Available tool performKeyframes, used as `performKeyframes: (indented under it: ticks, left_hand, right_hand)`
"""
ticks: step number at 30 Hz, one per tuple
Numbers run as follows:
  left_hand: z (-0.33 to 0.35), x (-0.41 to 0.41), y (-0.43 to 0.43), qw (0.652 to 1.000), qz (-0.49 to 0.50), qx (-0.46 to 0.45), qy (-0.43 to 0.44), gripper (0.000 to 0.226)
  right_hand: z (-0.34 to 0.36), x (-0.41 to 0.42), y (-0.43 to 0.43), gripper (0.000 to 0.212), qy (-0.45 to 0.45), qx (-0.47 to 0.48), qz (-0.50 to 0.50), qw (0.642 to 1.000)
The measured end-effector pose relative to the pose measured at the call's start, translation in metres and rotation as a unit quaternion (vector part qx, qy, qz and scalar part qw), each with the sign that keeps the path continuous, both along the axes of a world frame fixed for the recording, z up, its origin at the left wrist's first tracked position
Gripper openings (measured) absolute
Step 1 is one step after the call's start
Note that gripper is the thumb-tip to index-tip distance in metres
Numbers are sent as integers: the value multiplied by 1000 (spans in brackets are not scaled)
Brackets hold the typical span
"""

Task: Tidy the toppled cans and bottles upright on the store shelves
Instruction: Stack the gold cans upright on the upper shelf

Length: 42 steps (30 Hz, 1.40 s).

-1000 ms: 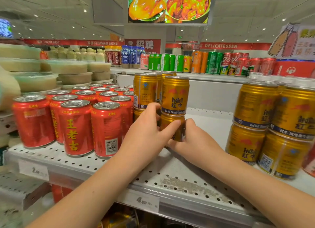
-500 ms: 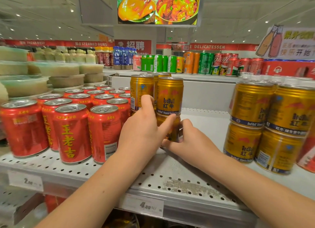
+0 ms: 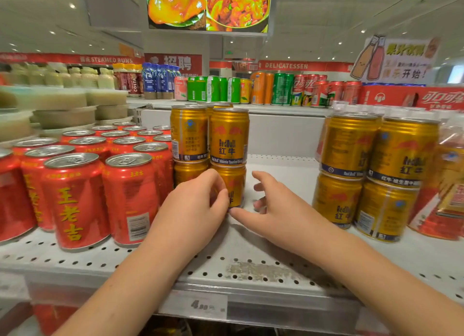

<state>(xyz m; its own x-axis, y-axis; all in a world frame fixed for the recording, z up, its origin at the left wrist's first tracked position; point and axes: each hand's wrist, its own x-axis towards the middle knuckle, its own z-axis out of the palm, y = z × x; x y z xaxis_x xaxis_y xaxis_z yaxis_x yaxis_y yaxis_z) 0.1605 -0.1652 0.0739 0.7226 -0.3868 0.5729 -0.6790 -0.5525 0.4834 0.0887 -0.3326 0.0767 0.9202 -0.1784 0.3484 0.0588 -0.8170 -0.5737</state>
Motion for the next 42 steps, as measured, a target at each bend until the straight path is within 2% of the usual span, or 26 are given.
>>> performKeyframes:
  ticks: [2,7,10,13,16,19,21,23,25,27,31,36,42]
  left_hand:
    - [0,-1,-1,1000,-2,5,-4,11]
    - [15,-26,-21,996,-77,-8,-35,13]
    - [26,-45,-58,991,-124,-42,12,34]
    - [30,-59,-105,985,-159,-17,71,60]
    - [29,-68,-142,975,-174,-50,129,65]
    - [25,-73,-161,974,-156,-93,137,56]
    - [23,-75,-164,974,-145,-112,133,47]
    - [23,-76,-162,970,-144,-126,147,45]
    - [25,-77,-156,969,-130,-130,166,52]
    - [29,-78,-146,971,-102,-127,177,51]
    - [36,-82,-123,975,-58,-128,172,47]
    - [36,-80,-101,985,8,-102,138,53]
    - [34,-72,-99,993,6,-72,94,51]
  right_hand:
    - [-1,-35,-9,67,-43,-15,-10,999]
    - [12,-129,-50,21,-193,-15,-28,981]
    - [19,-160,-86,15,-259,-22,-87,962]
    - [17,-173,-119,20,-275,7,-130,953]
    - [9,-169,-141,40,-238,45,-144,960]
    - [0,-156,-152,64,-155,91,-116,977]
    - [-5,-147,-155,74,-112,85,-89,986]
    - [-3,-142,-154,62,-93,67,-62,991]
    - [2,-140,-155,53,-87,70,-46,993]
    - [3,-137,-159,53,-82,61,-42,994]
    - [5,-131,-165,71,-77,14,-42,996]
    - [11,-121,-165,55,-68,29,-20,997]
    - [10,-106,-153,50,-59,65,15,996]
